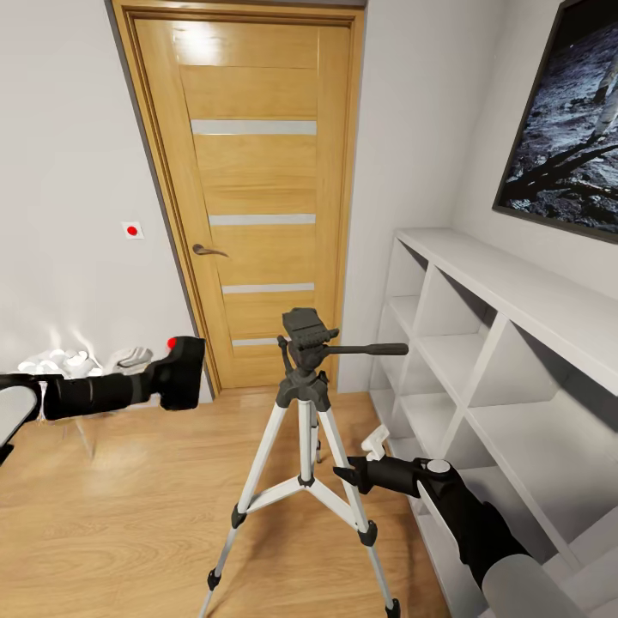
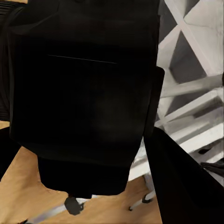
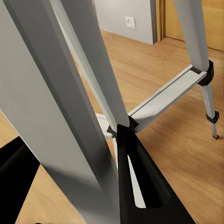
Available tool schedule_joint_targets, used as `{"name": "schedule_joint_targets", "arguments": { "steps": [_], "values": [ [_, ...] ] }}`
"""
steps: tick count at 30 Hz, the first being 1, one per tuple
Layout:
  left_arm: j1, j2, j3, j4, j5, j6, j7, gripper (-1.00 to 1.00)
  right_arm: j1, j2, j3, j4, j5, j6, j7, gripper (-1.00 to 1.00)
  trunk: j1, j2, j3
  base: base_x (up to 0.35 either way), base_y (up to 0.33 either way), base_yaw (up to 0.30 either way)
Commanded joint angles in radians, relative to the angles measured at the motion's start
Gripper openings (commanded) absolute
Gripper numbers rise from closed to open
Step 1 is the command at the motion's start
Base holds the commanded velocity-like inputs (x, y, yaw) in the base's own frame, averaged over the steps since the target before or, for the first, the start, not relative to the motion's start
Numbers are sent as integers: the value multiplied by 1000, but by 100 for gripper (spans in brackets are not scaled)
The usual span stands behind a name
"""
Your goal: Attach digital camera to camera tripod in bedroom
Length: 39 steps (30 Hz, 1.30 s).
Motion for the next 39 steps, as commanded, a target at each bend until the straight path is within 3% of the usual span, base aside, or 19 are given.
{"name": "schedule_joint_targets", "arguments": {
  "steps": [1, 7, 9, 12, 14, 20, 23, 26, 29, 33, 37, 39],
  "values": [
    [-37, 15, -32, 0, 17, 3, 0, -100, -1, -1, 1, -2, 3, 6, 3, -100, 1, -2, -2, 0, 0, 0],
    [-275, 94, -227, 20, 196, 3, 1, -100, -1, -1, 2, -2, 3, 5, 3, -100, 1, -2, -2, 0, 0, 0],
    [-435, 116, -360, 46, 289, 3, 1, -100, -1, -1, 3, -2, 2, -7, 3, -100, 1, -2, -2, 0, 0, 0],
    [-551, 121, -462, 67, 349, 3, 1, -100, -1, -1, 3, -2, 2, -17, 3, -100, 1, -2, -2, 0, 0, 0],
    [-706, 120, -610, 108, 421, 3, 1, -100, 0, -1, 4, -2, 1, -24, 3, -100, 1, -2, -2, 0, 0, 0],
    [-943, 97, -863, 173, 533, 3, 1, -100, 0, -1, 5, -3, 1, -27, 3, -100, 1, -2, -2, 0, 0, 0],
    [-1052, 54, -997, 203, 572, 3, 1, -100, 0, -1, 4, -3, 1, -28, 3, -100, 1, -2, -2, 0, 0, 0],
    [-1141, -9, -1125, 238, 593, 3, 0, -100, 0, -1, 4, -3, 1, -28, 3, -100, 1, -2, -2, 0, 0, 0],
    [-1214, -66, -1227, 272, 605, 3, -7, -100, 0, -1, 4, -3, 1, -28, 3, -100, 1, -2, -2, 0, 0, 0],
    [-1283, -108, -1307, 296, 615, 3, -22, -100, 0, -1, 5, -3, 1, -28, 2, -100, 1, -2, -2, 0, 0, 0],
    [-1333, -120, -1363, 299, 620, 3, -37, -100, 0, -1, 5, -3, 1, -28, 2, -100, 1, -2, -2, 0, 0, 0],
    [-1377, -122, -1422, 299, 622, 3, -66, -100, 0, -1, 5, -3, 1, -28, 1, -100, 1, -2, -2, 0, 0, 0]
  ]
}}
